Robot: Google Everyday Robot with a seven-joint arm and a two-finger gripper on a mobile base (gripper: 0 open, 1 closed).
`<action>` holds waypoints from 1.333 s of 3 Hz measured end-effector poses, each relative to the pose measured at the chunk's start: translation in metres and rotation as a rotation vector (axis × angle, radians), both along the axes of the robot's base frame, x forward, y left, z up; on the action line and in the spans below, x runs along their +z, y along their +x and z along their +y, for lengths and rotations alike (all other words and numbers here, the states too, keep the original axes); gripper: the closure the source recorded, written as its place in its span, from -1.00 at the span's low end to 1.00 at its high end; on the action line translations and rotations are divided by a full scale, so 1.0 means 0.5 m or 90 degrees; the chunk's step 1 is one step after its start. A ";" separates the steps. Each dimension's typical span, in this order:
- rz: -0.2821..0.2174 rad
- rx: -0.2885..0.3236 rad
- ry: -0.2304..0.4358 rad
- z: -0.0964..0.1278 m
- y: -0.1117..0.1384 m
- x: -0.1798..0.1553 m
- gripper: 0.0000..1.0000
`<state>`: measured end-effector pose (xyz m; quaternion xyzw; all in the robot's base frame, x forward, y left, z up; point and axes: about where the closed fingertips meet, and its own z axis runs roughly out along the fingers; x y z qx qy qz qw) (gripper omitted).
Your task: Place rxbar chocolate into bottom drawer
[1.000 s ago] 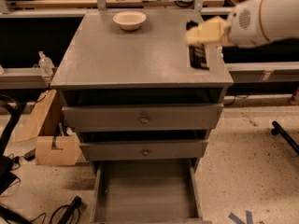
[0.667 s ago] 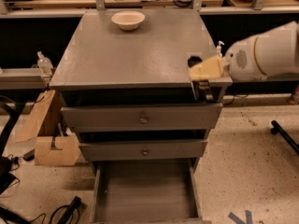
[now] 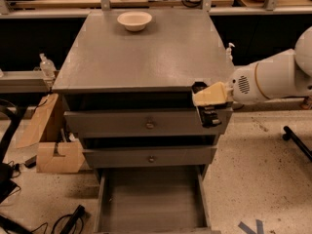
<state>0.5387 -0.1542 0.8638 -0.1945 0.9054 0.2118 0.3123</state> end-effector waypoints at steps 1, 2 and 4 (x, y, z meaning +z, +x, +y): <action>-0.002 0.027 -0.021 0.030 0.002 -0.056 1.00; -0.019 0.065 -0.054 0.074 -0.027 -0.161 1.00; -0.085 0.186 -0.175 0.167 -0.099 -0.421 1.00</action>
Offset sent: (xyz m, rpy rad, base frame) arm -0.0360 0.0628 -0.1652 -0.1495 -0.0410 0.1682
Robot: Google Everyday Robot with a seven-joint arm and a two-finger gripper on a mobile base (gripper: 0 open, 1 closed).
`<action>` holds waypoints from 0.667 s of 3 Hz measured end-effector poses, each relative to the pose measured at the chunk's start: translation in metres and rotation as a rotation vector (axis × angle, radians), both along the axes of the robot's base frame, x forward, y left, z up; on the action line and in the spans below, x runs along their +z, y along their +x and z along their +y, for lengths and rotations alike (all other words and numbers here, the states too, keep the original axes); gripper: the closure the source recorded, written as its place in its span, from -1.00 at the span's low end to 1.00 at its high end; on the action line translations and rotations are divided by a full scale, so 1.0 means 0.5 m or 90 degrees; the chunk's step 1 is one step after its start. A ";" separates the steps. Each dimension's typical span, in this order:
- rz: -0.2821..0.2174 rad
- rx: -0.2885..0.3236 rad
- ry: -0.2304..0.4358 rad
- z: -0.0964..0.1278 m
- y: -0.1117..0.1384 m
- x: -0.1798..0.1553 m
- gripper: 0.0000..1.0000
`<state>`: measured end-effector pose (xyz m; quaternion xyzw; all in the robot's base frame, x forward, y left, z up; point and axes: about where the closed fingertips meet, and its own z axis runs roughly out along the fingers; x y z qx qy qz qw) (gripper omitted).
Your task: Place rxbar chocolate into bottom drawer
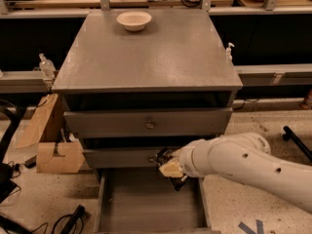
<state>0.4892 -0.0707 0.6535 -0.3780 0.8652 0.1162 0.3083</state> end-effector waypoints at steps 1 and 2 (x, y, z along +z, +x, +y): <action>-0.024 0.018 -0.005 0.029 0.008 -0.092 1.00; -0.052 0.020 0.006 0.046 0.026 -0.082 1.00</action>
Offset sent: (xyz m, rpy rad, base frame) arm 0.0027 0.0131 -0.0410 -0.0106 -0.0338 0.0266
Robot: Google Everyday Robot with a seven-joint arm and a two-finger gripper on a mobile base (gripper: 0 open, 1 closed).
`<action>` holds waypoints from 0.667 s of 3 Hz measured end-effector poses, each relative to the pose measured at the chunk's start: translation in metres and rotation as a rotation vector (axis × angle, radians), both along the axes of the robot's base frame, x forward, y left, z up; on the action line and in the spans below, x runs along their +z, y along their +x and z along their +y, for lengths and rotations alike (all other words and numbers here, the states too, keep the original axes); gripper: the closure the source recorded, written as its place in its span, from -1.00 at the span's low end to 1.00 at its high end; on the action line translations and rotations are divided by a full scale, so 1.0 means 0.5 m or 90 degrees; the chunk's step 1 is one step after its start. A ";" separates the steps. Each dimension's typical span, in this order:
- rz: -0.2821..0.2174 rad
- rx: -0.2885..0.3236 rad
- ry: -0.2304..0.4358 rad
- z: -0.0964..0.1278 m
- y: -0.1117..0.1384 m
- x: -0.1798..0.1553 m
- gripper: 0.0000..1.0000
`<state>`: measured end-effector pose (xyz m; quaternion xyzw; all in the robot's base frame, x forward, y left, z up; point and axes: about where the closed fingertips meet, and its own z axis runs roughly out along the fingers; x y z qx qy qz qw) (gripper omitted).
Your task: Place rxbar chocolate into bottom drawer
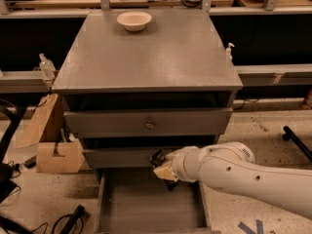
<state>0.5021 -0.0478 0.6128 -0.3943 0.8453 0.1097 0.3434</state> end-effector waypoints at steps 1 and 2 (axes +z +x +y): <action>0.002 0.008 -0.002 0.008 0.000 -0.008 1.00; 0.003 0.032 0.013 0.039 0.018 -0.074 1.00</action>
Offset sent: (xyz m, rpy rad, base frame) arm 0.0271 0.0595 -0.1096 0.0729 0.0056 0.1001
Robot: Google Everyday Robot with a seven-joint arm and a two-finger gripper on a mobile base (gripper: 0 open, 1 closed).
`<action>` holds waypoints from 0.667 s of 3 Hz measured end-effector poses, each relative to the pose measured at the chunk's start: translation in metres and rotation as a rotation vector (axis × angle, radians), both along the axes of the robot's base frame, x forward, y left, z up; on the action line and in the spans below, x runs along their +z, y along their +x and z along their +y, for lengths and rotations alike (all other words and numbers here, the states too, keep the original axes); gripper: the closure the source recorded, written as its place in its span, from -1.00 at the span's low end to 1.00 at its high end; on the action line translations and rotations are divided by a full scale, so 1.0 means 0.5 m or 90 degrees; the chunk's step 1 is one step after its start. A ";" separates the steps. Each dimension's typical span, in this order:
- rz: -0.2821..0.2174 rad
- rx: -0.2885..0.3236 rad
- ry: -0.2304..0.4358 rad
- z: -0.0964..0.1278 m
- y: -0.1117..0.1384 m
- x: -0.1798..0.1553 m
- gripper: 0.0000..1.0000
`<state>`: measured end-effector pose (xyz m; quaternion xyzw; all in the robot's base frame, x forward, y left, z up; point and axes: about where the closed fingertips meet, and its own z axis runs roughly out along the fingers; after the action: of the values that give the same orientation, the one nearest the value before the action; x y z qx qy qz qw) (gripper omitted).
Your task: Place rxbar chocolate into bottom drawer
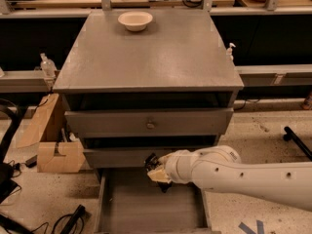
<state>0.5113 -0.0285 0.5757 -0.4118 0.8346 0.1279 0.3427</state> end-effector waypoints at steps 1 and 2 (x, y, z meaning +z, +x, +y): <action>-0.012 0.041 0.025 0.040 0.029 -0.106 1.00; -0.038 0.081 0.062 0.080 0.038 -0.201 1.00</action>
Offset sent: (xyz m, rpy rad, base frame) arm 0.0275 0.0466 -0.1645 0.1900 -0.1251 0.2095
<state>0.5301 0.0115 0.4752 -0.4503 0.7891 0.1778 0.3780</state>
